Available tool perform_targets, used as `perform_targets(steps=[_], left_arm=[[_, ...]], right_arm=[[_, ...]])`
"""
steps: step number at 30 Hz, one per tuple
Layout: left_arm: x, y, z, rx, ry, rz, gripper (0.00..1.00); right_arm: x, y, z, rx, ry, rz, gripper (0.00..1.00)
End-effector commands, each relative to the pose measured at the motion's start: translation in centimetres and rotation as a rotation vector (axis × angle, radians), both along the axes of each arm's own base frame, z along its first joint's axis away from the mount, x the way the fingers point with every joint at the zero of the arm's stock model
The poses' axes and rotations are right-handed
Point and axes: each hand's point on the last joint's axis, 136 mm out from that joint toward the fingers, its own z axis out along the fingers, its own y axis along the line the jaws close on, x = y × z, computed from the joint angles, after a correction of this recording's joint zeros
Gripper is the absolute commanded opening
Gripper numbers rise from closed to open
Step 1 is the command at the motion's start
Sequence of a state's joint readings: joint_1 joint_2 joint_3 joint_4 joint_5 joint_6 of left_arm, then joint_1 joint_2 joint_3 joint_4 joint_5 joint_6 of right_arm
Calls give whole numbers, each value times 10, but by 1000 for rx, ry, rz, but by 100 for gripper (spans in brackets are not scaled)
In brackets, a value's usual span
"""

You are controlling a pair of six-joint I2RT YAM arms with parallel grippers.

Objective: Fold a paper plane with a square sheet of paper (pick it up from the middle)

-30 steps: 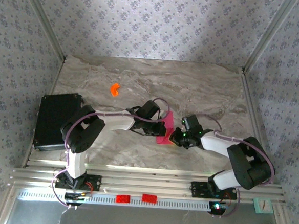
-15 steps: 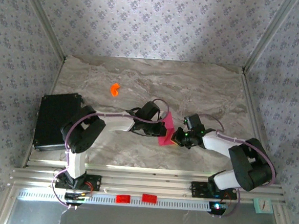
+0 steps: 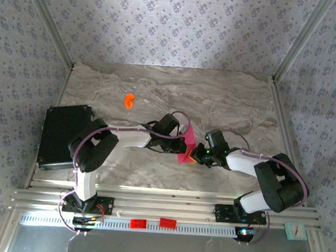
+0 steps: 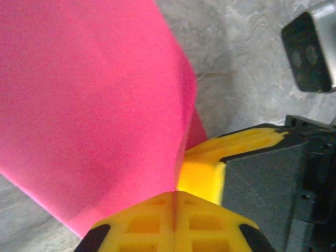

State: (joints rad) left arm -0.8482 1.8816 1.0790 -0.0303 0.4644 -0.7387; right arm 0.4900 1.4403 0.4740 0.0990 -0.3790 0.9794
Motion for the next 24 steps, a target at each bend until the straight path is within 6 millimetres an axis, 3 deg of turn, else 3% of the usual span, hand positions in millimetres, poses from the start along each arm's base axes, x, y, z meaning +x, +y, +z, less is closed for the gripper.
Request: perform_targets(steps=[1,24], left_arm=[[8,7,3,32,-37,-25,0],[20,20,-15,141,-73,-87,1]], right_arm=[[-23,-20,-26,-119,101,-9,7],[-23,-17,-24,-110,105,6,7]])
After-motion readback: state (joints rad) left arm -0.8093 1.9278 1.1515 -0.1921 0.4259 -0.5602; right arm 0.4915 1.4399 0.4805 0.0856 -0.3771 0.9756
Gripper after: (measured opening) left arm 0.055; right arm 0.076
